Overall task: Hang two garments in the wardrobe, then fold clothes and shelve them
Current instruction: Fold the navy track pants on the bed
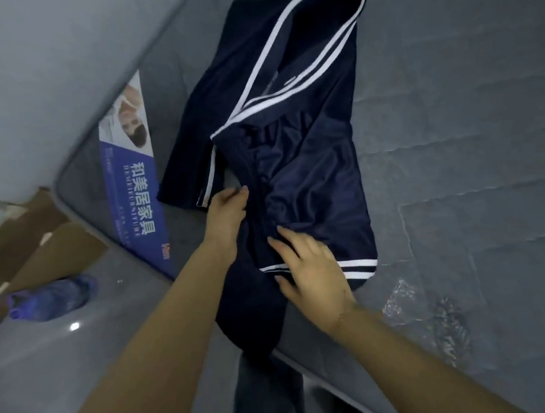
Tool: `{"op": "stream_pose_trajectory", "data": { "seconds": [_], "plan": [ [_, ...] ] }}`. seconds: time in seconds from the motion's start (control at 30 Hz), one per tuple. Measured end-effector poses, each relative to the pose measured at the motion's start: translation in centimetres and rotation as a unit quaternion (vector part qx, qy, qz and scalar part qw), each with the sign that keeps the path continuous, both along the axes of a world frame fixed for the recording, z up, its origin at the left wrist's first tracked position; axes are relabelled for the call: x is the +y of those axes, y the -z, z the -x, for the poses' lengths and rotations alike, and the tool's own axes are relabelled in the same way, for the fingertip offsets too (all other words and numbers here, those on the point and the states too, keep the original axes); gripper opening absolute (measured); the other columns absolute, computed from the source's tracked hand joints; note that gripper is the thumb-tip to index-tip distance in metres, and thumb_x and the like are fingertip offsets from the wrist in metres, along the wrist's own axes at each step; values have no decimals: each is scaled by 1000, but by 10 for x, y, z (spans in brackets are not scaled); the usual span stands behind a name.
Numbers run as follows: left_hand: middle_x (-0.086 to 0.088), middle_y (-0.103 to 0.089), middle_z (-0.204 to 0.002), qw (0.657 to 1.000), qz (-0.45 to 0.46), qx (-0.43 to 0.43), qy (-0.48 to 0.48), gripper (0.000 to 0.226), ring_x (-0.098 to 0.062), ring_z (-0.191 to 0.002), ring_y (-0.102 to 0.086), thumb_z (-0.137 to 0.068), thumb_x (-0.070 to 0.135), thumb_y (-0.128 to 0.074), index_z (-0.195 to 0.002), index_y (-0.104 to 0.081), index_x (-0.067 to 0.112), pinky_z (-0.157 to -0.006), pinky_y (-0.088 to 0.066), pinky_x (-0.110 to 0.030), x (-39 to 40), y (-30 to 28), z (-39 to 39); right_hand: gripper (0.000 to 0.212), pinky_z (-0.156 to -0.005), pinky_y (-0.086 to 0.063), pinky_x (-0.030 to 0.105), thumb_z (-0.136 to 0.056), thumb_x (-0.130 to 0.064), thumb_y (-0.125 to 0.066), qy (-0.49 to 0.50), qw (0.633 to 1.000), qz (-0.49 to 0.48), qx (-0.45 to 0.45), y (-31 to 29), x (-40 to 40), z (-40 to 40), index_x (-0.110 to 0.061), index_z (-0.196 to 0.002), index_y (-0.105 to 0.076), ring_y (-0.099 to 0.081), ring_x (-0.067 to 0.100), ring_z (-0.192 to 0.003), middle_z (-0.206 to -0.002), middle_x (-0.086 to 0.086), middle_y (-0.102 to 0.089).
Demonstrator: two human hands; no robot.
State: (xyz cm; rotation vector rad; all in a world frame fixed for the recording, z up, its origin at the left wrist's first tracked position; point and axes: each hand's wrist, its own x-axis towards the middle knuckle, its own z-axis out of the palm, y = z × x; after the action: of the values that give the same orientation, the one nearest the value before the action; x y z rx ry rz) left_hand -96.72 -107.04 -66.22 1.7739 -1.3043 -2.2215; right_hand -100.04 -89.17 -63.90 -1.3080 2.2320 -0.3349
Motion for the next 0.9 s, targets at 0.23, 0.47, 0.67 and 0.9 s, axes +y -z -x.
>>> {"op": "stream_pose_trajectory", "data": {
  "seconds": [0.23,0.47,0.67,0.9],
  "plan": [
    [2,-65,-125,995,-81,62,23,69,-14,-112,-62,-82,56,-67,-137,-52,18,-93,-52,-29,-7,15,12,26,-74,-50,36,-90,-26,-69,129,989,51,52,35,-9,-15,-11,-111,-66,-62,24,-88,-104,5,-66],
    [-6,-63,-129,986,-127,102,-43,57,-22,-115,-62,-87,34,-71,-137,-53,14,-100,-50,-44,13,-8,44,8,-78,-48,17,-99,-32,-52,421,852,213,-226,-3,54,-7,-31,-107,-54,-61,3,-86,-93,-18,-65],
    [-1,-62,-130,981,143,129,-29,50,-14,-117,-60,-90,26,-70,-136,-52,15,-101,-50,-35,81,-57,82,10,-77,-49,18,-98,-29,-51,539,725,323,-282,-42,115,5,-25,-103,-58,-61,2,-84,-90,-15,-66],
    [3,-59,-87,894,365,142,218,19,-5,-75,-50,-92,26,-64,-102,-53,15,-72,-50,-29,203,-109,145,14,-84,-51,18,-101,-19,-49,661,537,416,-320,-74,216,10,-15,-107,-61,-64,11,-99,-103,-2,-68]
  ]
}}
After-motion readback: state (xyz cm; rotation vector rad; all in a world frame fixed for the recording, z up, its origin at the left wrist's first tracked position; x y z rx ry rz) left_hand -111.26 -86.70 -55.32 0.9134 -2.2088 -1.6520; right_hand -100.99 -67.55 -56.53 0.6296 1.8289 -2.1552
